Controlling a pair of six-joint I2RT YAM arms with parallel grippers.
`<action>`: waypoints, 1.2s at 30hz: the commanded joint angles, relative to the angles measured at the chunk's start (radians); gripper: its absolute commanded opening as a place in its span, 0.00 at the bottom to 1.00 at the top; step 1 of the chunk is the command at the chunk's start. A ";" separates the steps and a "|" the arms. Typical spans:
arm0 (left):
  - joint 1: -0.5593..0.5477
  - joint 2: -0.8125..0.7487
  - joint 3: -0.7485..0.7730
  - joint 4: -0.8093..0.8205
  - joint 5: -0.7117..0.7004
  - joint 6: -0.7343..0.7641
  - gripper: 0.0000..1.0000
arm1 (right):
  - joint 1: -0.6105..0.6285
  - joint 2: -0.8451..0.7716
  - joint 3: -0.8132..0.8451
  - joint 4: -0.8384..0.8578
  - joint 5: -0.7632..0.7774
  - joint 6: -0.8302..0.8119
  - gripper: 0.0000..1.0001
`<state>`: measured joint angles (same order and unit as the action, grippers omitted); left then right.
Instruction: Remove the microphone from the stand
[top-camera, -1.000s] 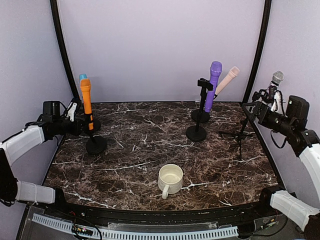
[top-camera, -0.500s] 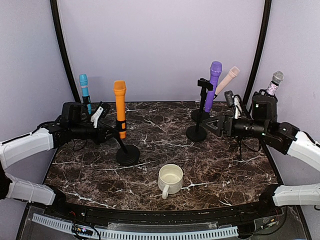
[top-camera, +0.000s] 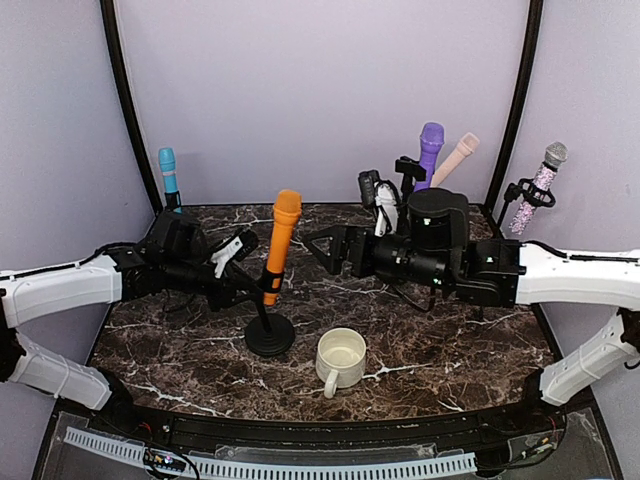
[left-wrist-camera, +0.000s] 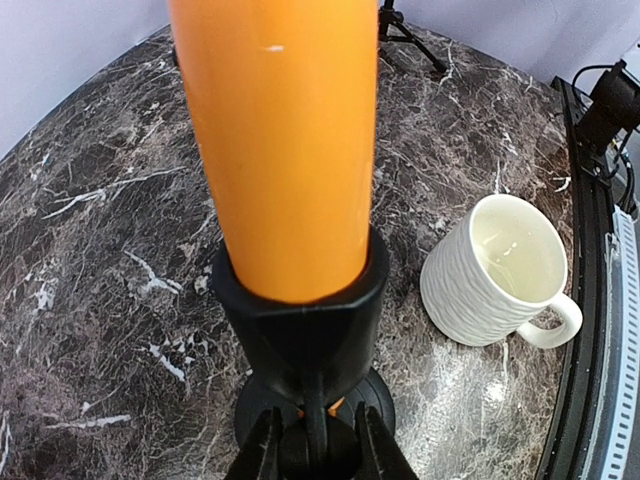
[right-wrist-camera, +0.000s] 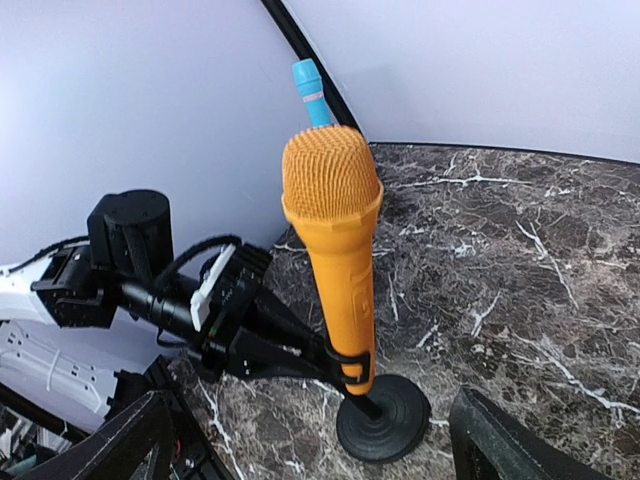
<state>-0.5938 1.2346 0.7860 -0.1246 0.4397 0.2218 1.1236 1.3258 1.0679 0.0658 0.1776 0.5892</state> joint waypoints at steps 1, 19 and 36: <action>-0.028 -0.039 0.027 0.029 -0.012 0.049 0.00 | 0.013 0.068 0.074 0.122 0.080 0.075 0.97; -0.082 -0.019 0.040 0.007 -0.073 0.090 0.00 | 0.019 0.396 0.412 -0.031 0.211 0.034 0.77; -0.093 -0.008 0.047 -0.007 -0.118 0.102 0.00 | 0.013 0.326 0.332 0.071 0.045 -0.145 0.20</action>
<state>-0.6804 1.2339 0.7990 -0.1390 0.3443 0.2893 1.1370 1.7191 1.4208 0.0517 0.3466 0.5804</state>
